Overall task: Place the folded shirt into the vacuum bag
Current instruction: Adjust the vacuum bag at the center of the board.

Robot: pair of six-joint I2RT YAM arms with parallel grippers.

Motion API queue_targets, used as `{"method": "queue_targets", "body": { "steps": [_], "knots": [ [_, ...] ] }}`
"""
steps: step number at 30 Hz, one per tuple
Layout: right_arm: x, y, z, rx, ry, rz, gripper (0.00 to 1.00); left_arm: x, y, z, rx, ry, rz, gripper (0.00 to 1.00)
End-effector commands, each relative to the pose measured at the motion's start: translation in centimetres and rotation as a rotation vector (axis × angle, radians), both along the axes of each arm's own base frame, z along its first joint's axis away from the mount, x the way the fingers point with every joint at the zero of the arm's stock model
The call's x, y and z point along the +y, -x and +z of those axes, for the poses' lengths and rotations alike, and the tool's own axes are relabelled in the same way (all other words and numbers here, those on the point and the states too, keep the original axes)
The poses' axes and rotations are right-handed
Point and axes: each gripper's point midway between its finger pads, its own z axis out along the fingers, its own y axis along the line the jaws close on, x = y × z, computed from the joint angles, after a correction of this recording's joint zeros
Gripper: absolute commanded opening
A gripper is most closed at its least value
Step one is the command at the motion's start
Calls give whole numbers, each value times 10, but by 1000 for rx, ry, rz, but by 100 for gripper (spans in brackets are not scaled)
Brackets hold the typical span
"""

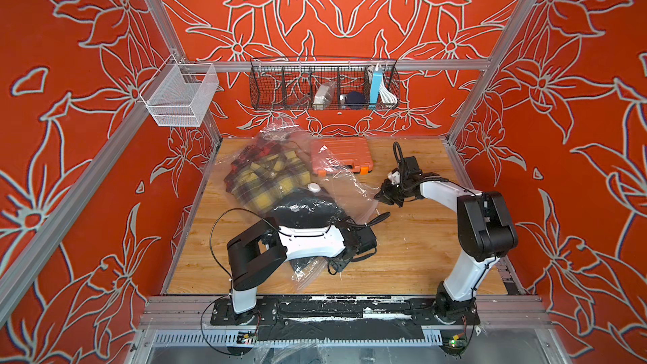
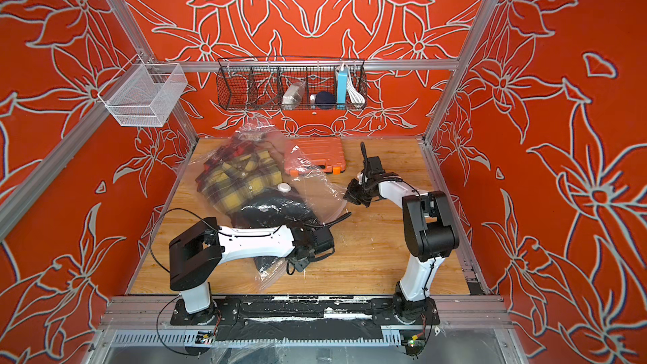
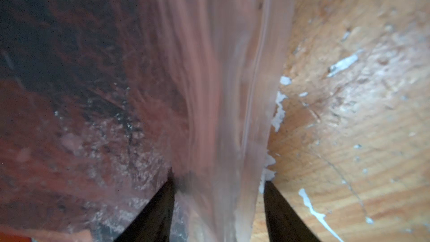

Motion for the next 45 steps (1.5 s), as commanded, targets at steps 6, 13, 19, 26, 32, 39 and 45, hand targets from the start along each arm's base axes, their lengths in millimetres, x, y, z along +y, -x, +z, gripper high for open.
{"method": "queue_targets", "body": {
  "steps": [6, 13, 19, 26, 32, 39, 45],
  "knots": [
    [0, -9, 9, -22, -23, -23, 0, 18, 1, -17, 30, -58, 6, 40],
    [5, -14, 30, -45, -54, -36, 0, 26, -6, -1, -8, -43, 21, 12],
    [23, -30, 88, -118, -141, -68, 0, 40, -17, 74, -97, 119, 44, 0],
    [61, -79, 236, -340, -313, -56, 0, 73, -33, 220, -244, 396, 37, 0],
    [41, -61, 201, -274, -126, -30, 0, 37, -4, 202, -72, 581, 30, 0],
    [6, -51, 151, -201, -46, -64, 0, 1, 22, 131, 130, 542, 25, 0],
    [11, -42, 136, -172, -70, -43, 0, -13, 28, 121, 177, 624, 50, 1]
  ]
}}
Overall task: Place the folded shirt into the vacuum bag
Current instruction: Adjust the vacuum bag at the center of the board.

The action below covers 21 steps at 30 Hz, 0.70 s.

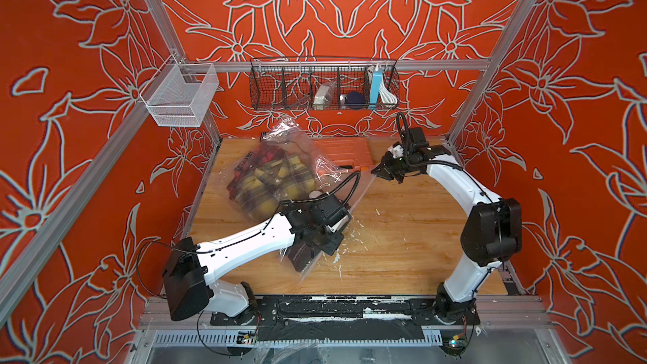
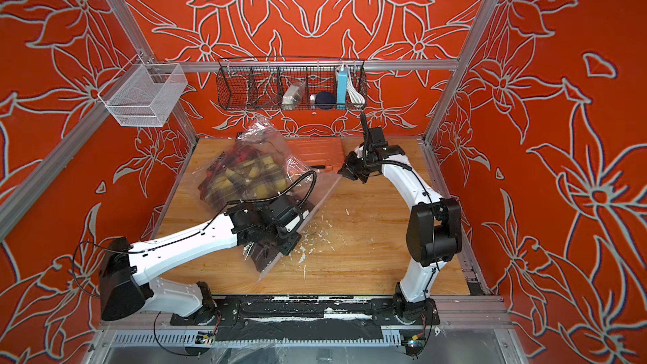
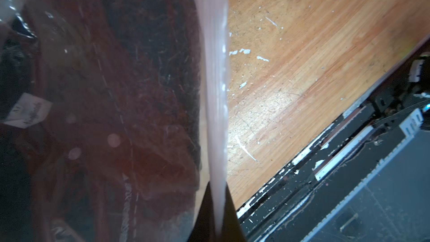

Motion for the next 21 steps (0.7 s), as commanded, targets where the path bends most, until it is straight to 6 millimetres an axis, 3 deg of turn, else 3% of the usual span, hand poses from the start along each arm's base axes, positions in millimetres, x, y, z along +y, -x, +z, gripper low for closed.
{"method": "queue_targets", "body": {
  "steps": [1, 5, 8, 11, 15, 21],
  "knots": [
    [-12, -12, 4, -91, 22, -32, 0, -9, 27, 0, 111, 85, -21, 6],
    [-13, -1, -9, -67, 19, -26, 0, -5, 32, 8, 125, 138, 18, 33],
    [-16, 7, -18, -63, 24, -30, 0, 4, 28, 25, 97, 204, 80, 39],
    [-19, 13, -25, -50, 24, -35, 0, 14, 17, 30, 76, 239, 158, 40],
    [-19, 16, -28, -39, 4, -51, 0, 17, -1, 8, 68, 209, 241, 39],
    [-18, 14, -17, -56, -36, -84, 0, 30, -25, -47, 47, 98, 331, 39]
  ]
}}
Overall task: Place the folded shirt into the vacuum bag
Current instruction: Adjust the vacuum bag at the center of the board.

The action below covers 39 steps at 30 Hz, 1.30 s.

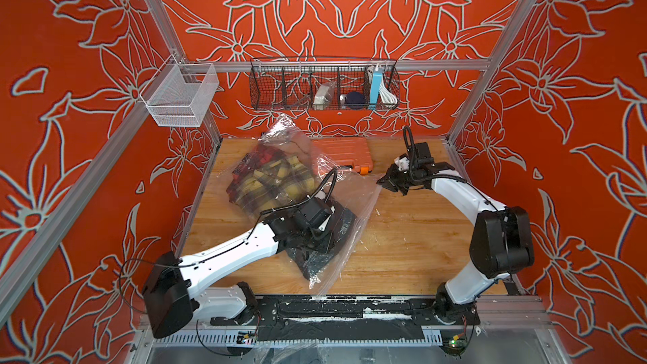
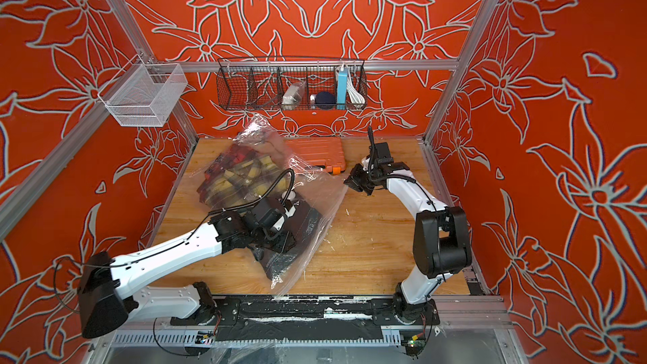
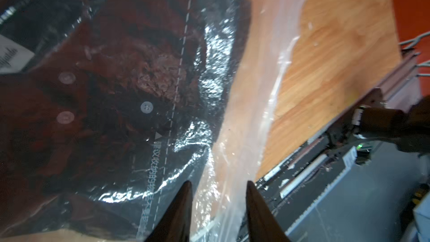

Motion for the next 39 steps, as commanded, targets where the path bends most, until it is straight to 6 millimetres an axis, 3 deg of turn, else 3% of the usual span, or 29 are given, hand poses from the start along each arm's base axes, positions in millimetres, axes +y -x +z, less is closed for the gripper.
{"method": "queue_targets", "body": {
  "steps": [1, 5, 9, 14, 16, 20, 23, 26, 30, 37, 39],
  "knots": [
    [0, -6, 19, -50, -29, -24, 0, 11, -19, -14, -43, -63, 71, 38],
    [1, -8, 14, -23, -47, -35, 0, 7, -18, 13, -105, -91, 10, 45],
    [1, -11, 12, -22, -56, -49, 0, -11, 1, 35, -158, -125, -89, 57],
    [1, -14, 15, -25, -61, -55, 0, -27, 29, 9, -101, -263, -181, 69],
    [2, -15, 18, -29, -63, -56, 0, -27, 33, -3, -99, -359, -196, 71],
    [2, -18, 21, -36, -62, -55, 0, -32, 30, -10, -140, -486, -220, 73],
    [2, -19, 21, -34, -67, -58, 0, -39, 25, -14, -164, -533, -231, 74],
    [3, -20, 22, -33, -72, -60, 0, -34, 17, -26, -176, -636, -224, 72],
    [3, -21, 22, -34, -74, -60, 0, -36, 20, -36, -206, -718, -265, 67],
    [5, -24, 25, -38, -85, -66, 0, -30, 18, -40, -239, -751, -273, 49],
    [5, -25, 27, -39, -88, -65, 0, -30, 19, -37, -240, -728, -271, 50]
  ]
}}
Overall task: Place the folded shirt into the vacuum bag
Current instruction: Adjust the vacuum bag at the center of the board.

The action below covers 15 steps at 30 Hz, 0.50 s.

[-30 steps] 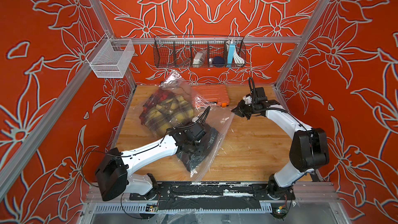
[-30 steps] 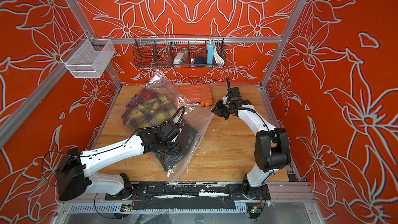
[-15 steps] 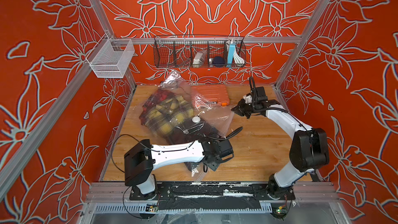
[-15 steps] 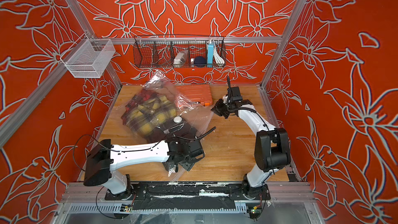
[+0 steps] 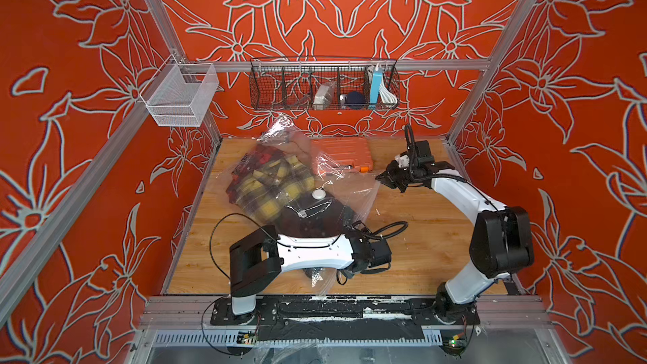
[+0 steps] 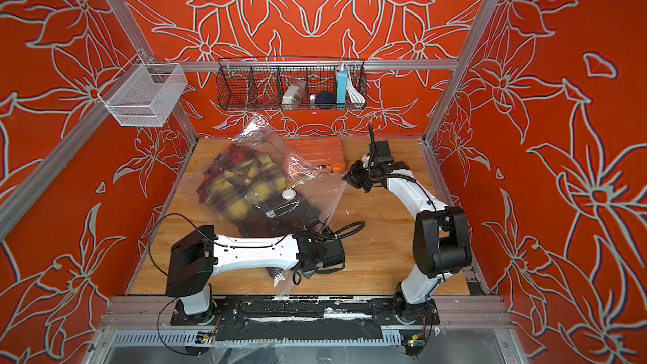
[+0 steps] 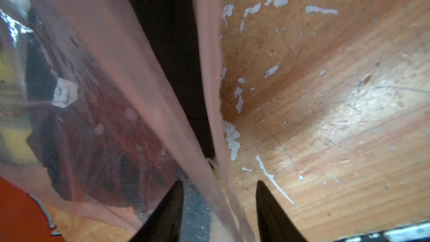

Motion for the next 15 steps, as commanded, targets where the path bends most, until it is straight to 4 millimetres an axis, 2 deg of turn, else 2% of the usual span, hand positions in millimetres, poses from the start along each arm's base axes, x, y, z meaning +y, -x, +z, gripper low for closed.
{"method": "queue_targets", "body": {
  "steps": [1, 2, 4, 6, 8, 11, 15],
  "knots": [
    [3, -15, 19, -48, -34, -14, 0, 10, -1, 9, -26, -3, 0, 48],
    [3, -16, 18, -45, -34, -16, 0, 9, 1, 10, -21, 7, -9, 41],
    [4, -18, 22, -50, -46, -21, 0, 11, 2, 15, -19, 16, -22, 15],
    [10, -21, 31, -56, -69, -13, 0, 17, 2, 28, -26, 18, -35, 3],
    [19, -26, 49, -77, -98, 0, 0, 27, 1, 52, -36, 24, -52, 0],
    [29, -37, 88, -132, -127, -4, 0, 54, -7, 105, -49, 98, -68, 0],
    [38, -68, 166, -230, -211, -44, 0, 91, -26, 194, -97, 303, -93, 0]
  ]
}}
